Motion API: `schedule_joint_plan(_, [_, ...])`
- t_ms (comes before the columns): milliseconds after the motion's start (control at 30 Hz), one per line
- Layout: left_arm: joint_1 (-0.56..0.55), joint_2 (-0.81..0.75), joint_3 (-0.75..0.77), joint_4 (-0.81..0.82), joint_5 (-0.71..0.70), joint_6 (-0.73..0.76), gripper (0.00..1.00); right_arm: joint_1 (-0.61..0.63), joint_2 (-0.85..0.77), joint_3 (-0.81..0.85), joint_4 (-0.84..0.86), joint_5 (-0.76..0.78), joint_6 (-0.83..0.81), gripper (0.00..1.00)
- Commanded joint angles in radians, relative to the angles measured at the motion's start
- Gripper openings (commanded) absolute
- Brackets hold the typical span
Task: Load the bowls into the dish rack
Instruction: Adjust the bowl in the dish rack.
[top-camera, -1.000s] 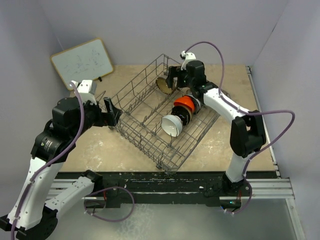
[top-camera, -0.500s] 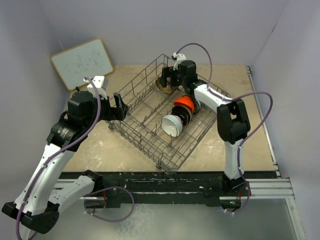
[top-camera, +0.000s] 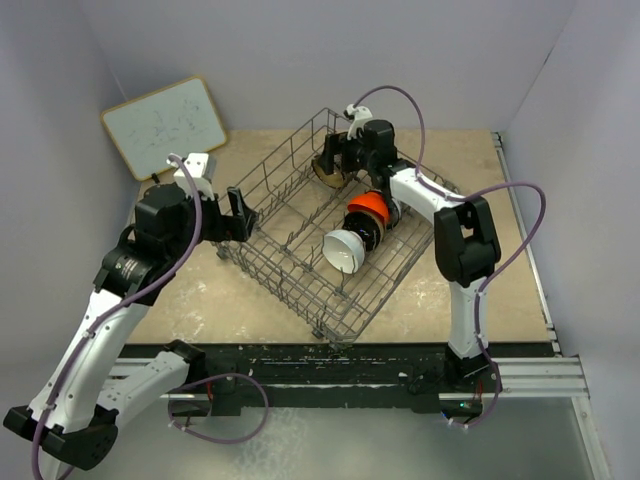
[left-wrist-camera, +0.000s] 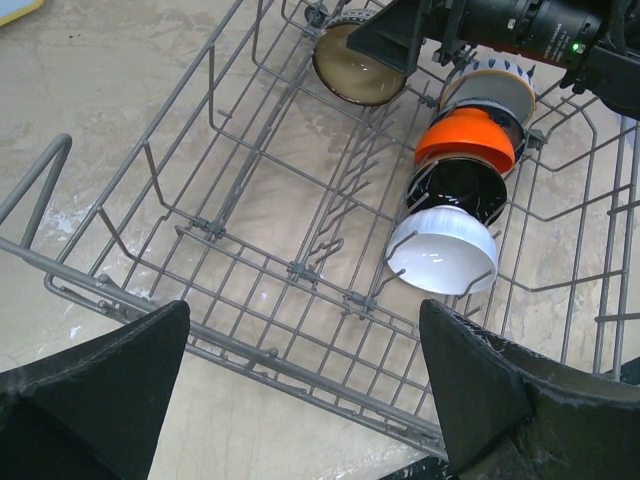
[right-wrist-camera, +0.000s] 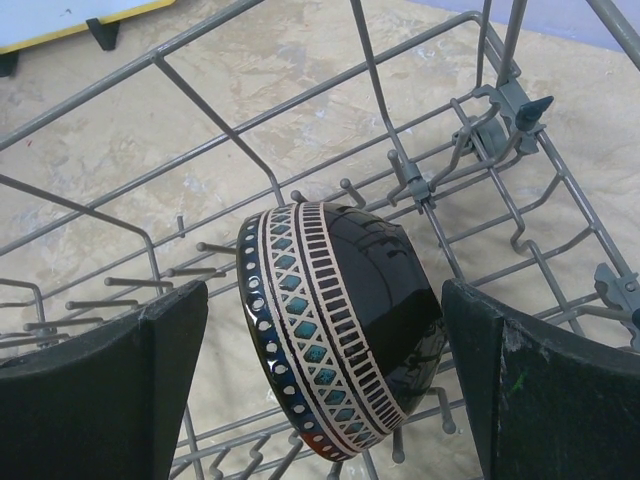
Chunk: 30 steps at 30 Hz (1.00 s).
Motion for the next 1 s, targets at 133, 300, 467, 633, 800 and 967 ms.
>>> schedule_joint_plan(133, [0.002, -0.067, -0.032, 0.042, 0.005, 0.021, 0.99, 0.030, -0.062, -0.001, 0.004, -0.024, -0.065, 1.00])
schedule_joint_plan(300, [0.002, -0.086, -0.040, 0.042, 0.005, 0.021, 0.99, 0.034, -0.047, 0.042, -0.094, -0.014, -0.139, 1.00])
schedule_joint_plan(467, [0.003, -0.109, -0.047, 0.032, -0.002, 0.024, 0.99, 0.032, -0.029, 0.088, -0.181, 0.020, -0.249, 1.00])
schedule_joint_plan(633, [0.003, -0.119, -0.048, 0.028, -0.010, 0.028, 0.99, 0.023, -0.038, 0.109, -0.212, 0.047, -0.331, 1.00])
schedule_joint_plan(800, [0.002, -0.126, -0.055, 0.029, -0.019, 0.028, 0.99, -0.017, -0.002, 0.185, -0.261, -0.029, -0.348, 1.00])
schedule_joint_plan(967, [0.002, -0.130, -0.062, 0.029, -0.033, 0.028, 0.99, -0.044, 0.022, 0.225, -0.284, -0.105, -0.378, 1.00])
